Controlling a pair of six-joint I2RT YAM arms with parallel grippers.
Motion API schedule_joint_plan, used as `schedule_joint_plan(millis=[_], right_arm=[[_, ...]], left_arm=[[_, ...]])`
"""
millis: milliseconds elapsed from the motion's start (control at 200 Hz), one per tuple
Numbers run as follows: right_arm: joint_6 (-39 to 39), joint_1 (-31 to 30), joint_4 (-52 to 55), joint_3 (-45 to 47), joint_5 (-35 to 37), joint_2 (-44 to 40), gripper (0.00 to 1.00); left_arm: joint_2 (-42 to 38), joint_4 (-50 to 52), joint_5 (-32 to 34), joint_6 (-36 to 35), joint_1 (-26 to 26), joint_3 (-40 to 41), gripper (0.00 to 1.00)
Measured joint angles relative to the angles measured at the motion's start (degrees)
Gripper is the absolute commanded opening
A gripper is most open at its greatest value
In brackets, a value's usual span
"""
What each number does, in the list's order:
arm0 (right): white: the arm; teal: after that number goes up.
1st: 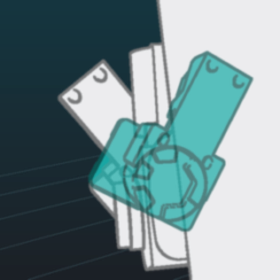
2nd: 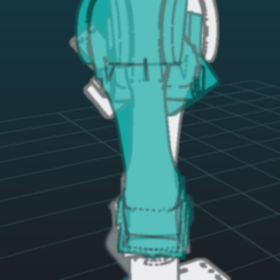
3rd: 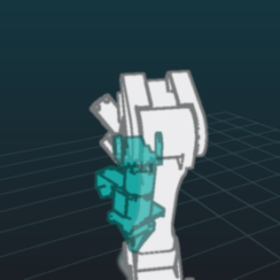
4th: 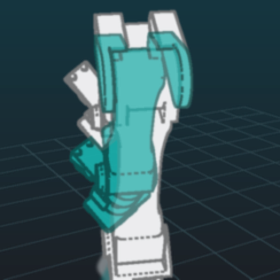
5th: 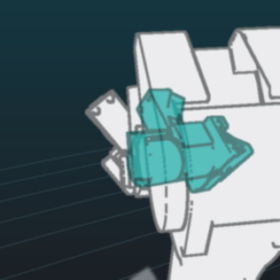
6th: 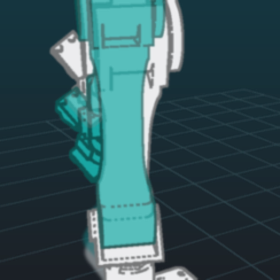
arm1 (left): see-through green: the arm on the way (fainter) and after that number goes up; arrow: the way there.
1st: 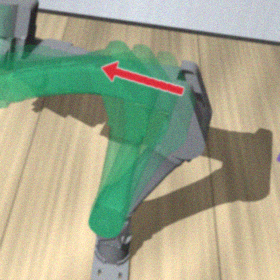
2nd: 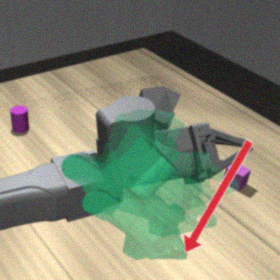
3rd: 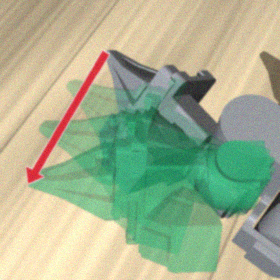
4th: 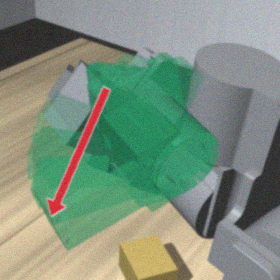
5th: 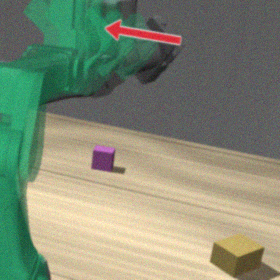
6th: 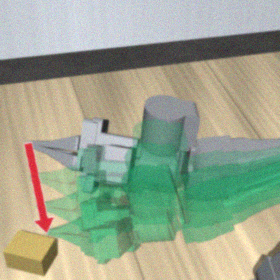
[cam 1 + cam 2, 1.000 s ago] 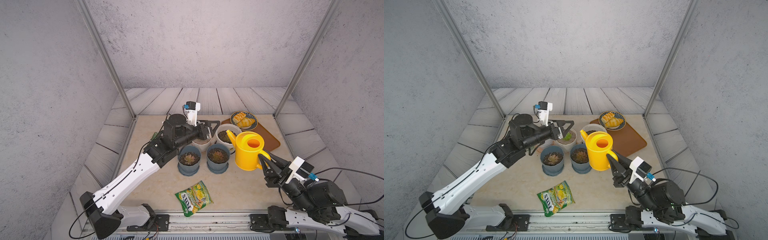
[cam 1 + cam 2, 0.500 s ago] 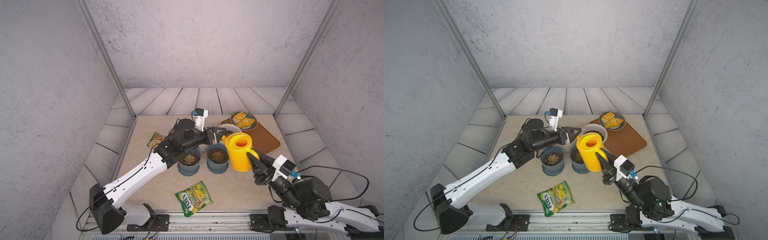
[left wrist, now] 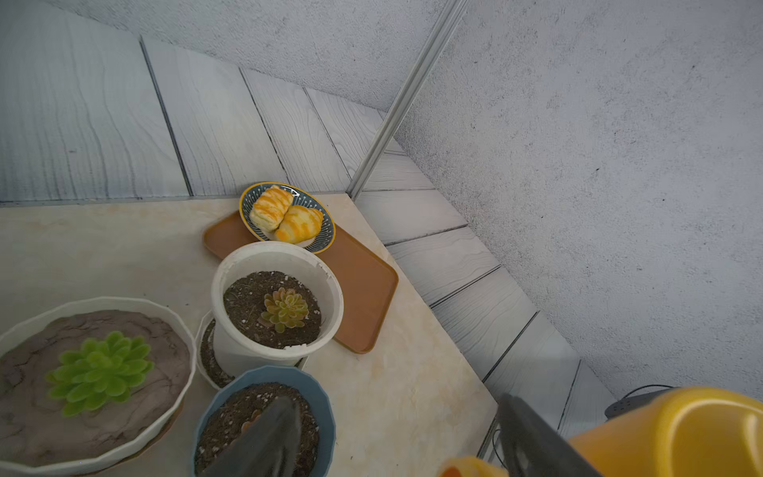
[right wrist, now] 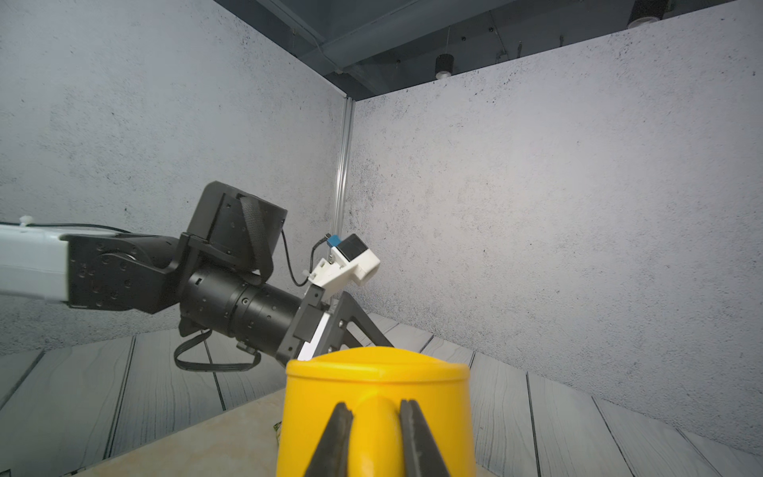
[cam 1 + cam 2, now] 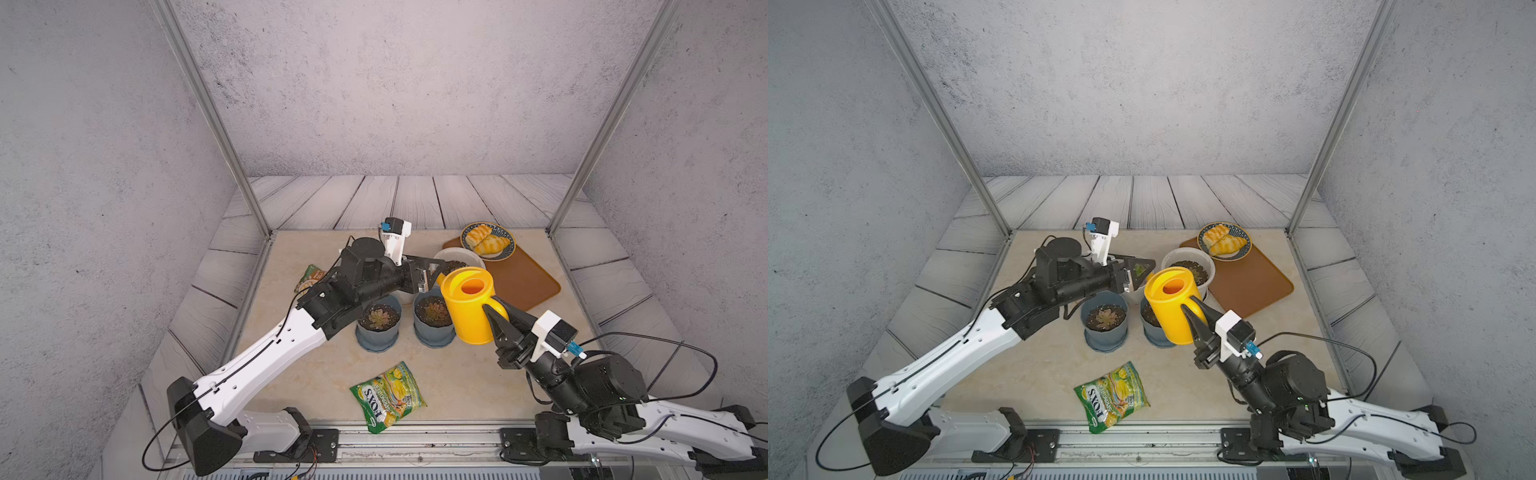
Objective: Water the succulent around the soil edge
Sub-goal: Pick up the watering can from the center of the board, then water the soil of the potted plant with water.
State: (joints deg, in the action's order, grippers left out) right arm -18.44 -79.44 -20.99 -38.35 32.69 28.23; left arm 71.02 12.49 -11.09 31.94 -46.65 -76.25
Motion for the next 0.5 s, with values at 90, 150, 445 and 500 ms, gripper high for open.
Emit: schedule_joint_plan(millis=[90, 150, 445, 500], right_arm=[[1.2, 0.0, 0.8, 1.8, -0.6, -3.6, 0.00], [2.0, 0.0, 1.2, 2.3, -0.7, -5.7, 0.00], [3.0, 0.0, 6.9, 3.5, 2.6, -10.1, 0.00], [3.0, 0.0, 8.7, 3.6, 3.6, -10.4, 0.00]], left_arm=[[-5.0, 3.9, 1.4, -3.4, 0.0, -0.5, 0.98], [-8.3, 6.5, 2.2, -5.2, 0.0, -0.9, 0.98], [-26.9, 17.4, 5.6, -16.3, 0.0, 7.3, 0.98], [-30.5, 17.8, 5.7, -18.3, 0.0, 11.6, 0.98]])
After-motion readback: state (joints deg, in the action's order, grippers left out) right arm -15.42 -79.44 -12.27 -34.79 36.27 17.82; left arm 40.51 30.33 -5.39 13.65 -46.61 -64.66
